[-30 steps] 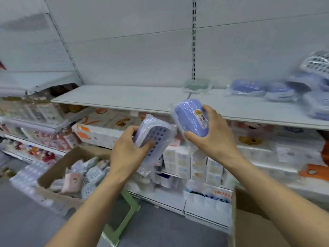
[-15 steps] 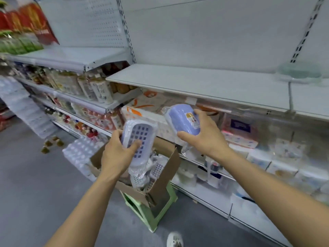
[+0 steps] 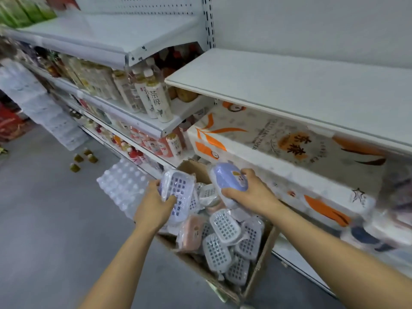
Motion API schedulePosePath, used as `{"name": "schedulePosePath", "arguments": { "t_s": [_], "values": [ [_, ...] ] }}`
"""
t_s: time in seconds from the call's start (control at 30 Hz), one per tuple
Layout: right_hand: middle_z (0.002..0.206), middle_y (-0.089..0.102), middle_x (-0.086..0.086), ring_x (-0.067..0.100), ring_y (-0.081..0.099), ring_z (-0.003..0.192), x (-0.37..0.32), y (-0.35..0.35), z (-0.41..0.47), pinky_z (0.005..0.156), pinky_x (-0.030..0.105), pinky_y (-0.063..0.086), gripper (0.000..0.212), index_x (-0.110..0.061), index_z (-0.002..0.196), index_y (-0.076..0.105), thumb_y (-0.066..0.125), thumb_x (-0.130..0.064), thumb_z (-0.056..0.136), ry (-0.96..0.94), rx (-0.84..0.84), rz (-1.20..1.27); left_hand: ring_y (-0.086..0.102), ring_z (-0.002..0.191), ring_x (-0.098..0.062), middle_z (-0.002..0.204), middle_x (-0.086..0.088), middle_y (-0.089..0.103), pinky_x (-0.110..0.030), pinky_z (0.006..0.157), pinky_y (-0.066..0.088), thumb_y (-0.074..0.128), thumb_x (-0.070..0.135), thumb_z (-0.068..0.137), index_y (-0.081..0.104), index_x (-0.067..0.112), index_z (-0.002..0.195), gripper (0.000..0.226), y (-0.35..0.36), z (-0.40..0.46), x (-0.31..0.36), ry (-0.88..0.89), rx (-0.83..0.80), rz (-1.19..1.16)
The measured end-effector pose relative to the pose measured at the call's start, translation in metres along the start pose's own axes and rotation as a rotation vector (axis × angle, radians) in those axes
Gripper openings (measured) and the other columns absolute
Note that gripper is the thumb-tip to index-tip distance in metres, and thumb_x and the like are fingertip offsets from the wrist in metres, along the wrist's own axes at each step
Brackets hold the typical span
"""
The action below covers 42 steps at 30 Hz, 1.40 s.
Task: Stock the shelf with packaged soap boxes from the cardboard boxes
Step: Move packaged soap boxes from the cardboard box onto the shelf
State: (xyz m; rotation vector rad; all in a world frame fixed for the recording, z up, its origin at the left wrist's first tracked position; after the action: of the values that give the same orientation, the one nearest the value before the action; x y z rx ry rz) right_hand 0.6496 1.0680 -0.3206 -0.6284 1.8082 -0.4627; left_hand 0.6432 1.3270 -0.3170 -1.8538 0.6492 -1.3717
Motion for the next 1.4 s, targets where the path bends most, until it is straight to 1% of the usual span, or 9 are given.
{"name": "schedulePosePath", "arguments": {
  "t_s": [0.13,0.27,0.47,0.53,0.73,0.87,1.0,1.23,1.4],
  "values": [
    [0.141,0.043,-0.008,0.02,0.053,0.115,0.019,0.04,0.051,0.089,0.04,0.051,0.089,-0.027,0.141,0.028,0.067,-0.064,0.071,0.155,-0.061,0.073,0.065,0.095,-0.028,0.121,-0.004,0.063,-0.043,0.08,0.053,0.057,0.031,0.091,0.029,0.029,0.139,0.055,0.032,0.065,-0.023,0.042,-0.106,0.118],
    [0.152,0.035,0.004,0.028,0.047,0.128,0.047,0.076,0.095,0.095,0.041,0.047,0.103,-0.02,0.151,0.016,0.065,-0.068,0.074,0.309,-0.06,0.075,0.06,0.109,-0.037,0.138,-0.012,0.052,-0.046,0.082,0.054,0.051,0.028,0.093,0.023,0.028,0.146,0.06,0.07,0.138,-0.039,0.175,-0.197,0.272],
    [0.146,0.045,0.005,0.03,0.049,0.127,0.08,0.133,0.145,0.097,0.045,0.046,0.109,-0.022,0.145,0.035,0.06,-0.08,0.057,0.497,0.062,0.046,0.049,0.126,-0.036,0.148,-0.012,0.034,-0.047,0.093,0.051,0.052,0.021,0.094,0.011,0.029,0.152,0.072,0.127,0.224,-0.063,0.285,-0.275,0.544],
    [0.146,0.045,0.007,0.032,0.047,0.128,0.087,0.152,0.16,0.099,0.047,0.045,0.1,-0.022,0.146,0.034,0.062,-0.075,0.066,0.531,0.081,0.015,0.039,0.134,-0.031,0.148,-0.008,0.028,-0.045,0.097,0.045,0.053,0.025,0.095,0.005,0.031,0.154,0.076,0.144,0.234,-0.066,0.345,-0.33,0.659],
    [0.158,0.014,0.016,0.039,0.021,0.142,0.082,0.18,0.182,0.112,0.048,0.028,0.092,-0.017,0.154,0.01,0.05,-0.066,0.088,0.628,-0.016,-0.072,0.019,0.145,-0.033,0.162,-0.005,0.005,-0.049,0.114,0.028,0.061,0.05,0.09,-0.01,0.029,0.155,0.098,0.182,0.251,-0.097,0.385,-0.732,0.483],
    [0.158,0.015,0.009,0.036,0.017,0.144,0.07,0.164,0.17,0.112,0.051,0.028,0.087,-0.024,0.153,0.013,0.049,-0.066,0.088,0.573,-0.061,-0.066,0.008,0.149,-0.029,0.163,-0.009,0.006,-0.047,0.118,0.02,0.055,0.056,0.09,0.001,0.026,0.156,0.091,0.174,0.257,-0.088,0.405,-0.729,0.453],
    [0.162,0.009,0.005,0.027,0.011,0.148,0.047,0.126,0.127,0.115,0.043,0.025,0.077,-0.021,0.155,0.014,0.05,-0.053,0.094,0.485,0.017,-0.148,0.01,0.15,-0.021,0.163,-0.001,0.012,-0.041,0.117,0.021,0.046,0.056,0.095,0.012,0.023,0.156,0.077,0.143,0.215,-0.054,0.701,-0.566,0.56],
    [0.154,0.028,0.002,0.025,0.033,0.138,0.022,0.036,-0.014,0.108,0.038,0.036,0.062,-0.025,0.149,0.03,0.05,-0.047,0.094,0.361,0.366,-0.307,0.035,0.138,-0.023,0.15,-0.001,0.04,-0.042,0.11,0.033,0.049,0.058,0.092,0.033,0.022,0.149,0.07,0.099,0.085,0.061,1.01,-0.447,0.383],
    [0.136,0.047,-0.006,0.021,0.046,0.122,0.026,-0.038,-0.173,0.094,0.038,0.042,0.048,-0.029,0.14,0.042,0.049,-0.043,0.094,0.271,0.704,-0.422,0.039,0.135,-0.018,0.146,0.003,0.045,-0.039,0.107,0.037,0.054,0.054,0.091,0.034,0.025,0.149,0.068,0.072,-0.057,0.141,1.169,-0.33,0.185]
  ]
}}
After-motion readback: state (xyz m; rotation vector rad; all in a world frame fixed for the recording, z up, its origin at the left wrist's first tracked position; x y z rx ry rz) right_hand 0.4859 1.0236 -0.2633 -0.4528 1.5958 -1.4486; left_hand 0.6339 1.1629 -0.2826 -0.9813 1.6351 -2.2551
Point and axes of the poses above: each hand's wrist, its own z-axis towards the middle knuckle, its own y-axis out of the palm, x = y × z, the point moved 1 cm from there along z, towards the middle knuckle
